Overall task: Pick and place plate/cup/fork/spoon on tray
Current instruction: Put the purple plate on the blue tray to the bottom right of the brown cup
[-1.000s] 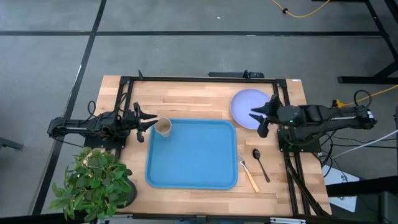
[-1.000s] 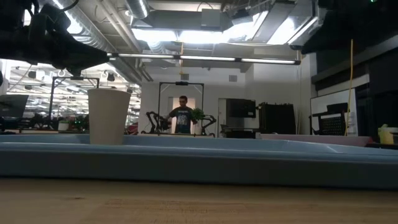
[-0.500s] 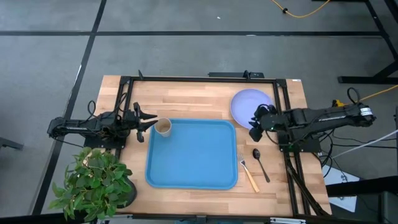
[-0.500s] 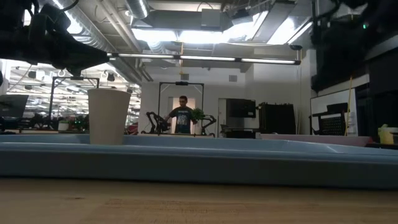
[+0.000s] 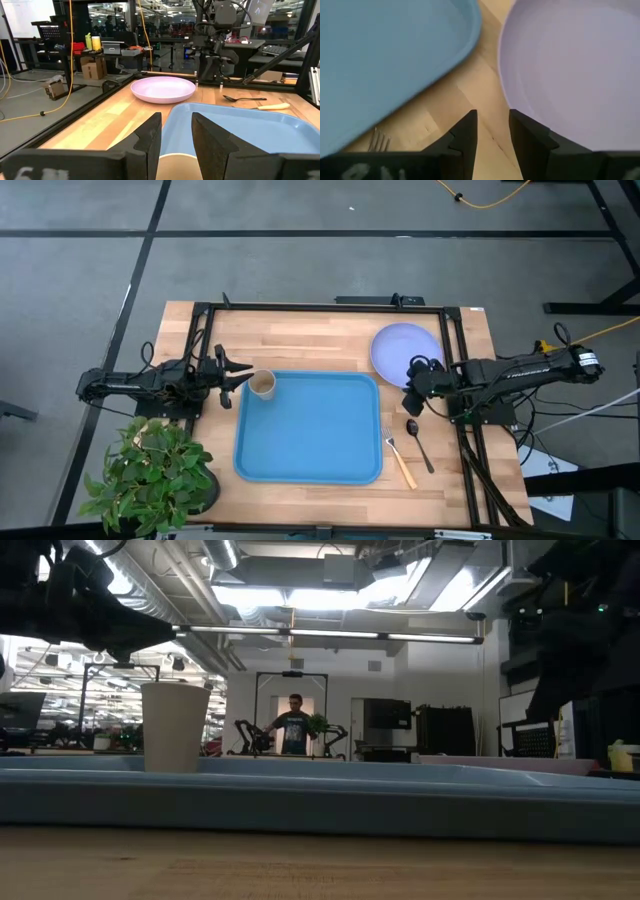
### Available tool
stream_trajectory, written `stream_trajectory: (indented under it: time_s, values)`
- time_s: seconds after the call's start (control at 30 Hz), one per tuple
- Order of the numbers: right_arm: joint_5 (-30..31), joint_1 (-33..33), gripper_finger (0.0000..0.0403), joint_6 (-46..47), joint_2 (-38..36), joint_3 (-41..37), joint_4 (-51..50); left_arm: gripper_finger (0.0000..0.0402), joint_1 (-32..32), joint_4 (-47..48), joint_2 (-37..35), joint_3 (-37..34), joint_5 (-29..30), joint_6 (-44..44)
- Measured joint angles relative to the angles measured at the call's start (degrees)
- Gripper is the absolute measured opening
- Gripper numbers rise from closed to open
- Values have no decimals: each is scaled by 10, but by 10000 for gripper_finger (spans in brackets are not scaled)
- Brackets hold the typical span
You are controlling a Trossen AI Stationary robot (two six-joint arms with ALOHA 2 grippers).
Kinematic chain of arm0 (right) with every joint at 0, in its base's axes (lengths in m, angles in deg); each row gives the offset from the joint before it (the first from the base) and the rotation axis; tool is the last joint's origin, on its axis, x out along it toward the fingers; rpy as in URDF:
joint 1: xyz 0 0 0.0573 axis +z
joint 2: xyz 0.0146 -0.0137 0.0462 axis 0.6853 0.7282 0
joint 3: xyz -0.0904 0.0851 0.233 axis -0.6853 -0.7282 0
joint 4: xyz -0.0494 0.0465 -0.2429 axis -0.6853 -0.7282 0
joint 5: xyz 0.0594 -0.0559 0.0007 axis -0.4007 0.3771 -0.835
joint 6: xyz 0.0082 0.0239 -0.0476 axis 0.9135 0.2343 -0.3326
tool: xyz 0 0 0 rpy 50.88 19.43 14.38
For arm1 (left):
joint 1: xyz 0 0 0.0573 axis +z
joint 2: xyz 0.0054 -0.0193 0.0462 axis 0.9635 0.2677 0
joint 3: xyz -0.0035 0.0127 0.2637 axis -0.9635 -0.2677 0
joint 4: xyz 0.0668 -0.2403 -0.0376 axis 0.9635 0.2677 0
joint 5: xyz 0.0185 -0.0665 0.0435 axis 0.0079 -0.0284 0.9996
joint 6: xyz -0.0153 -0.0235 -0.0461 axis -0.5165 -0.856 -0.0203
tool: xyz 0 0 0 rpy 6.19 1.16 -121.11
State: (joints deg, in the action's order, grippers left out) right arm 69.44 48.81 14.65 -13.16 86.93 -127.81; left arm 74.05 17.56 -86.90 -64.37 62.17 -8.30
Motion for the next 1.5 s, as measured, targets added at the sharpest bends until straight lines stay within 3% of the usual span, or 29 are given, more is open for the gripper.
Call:
stream_trajectory:
  time_s: [0.23,0.63,1.33,1.5]
  values:
    - [-47,0,117,-95,26,0,13,101,0,0,0,0,0,0]
    - [56,0,117,-113,134,-1,-8,101,0,0,0,0,0,0]
    - [89,0,117,-122,252,-1,68,101,0,0,0,0,0,0]
    - [106,0,68,-107,259,-1,70,101,0,0,0,0,0,0]
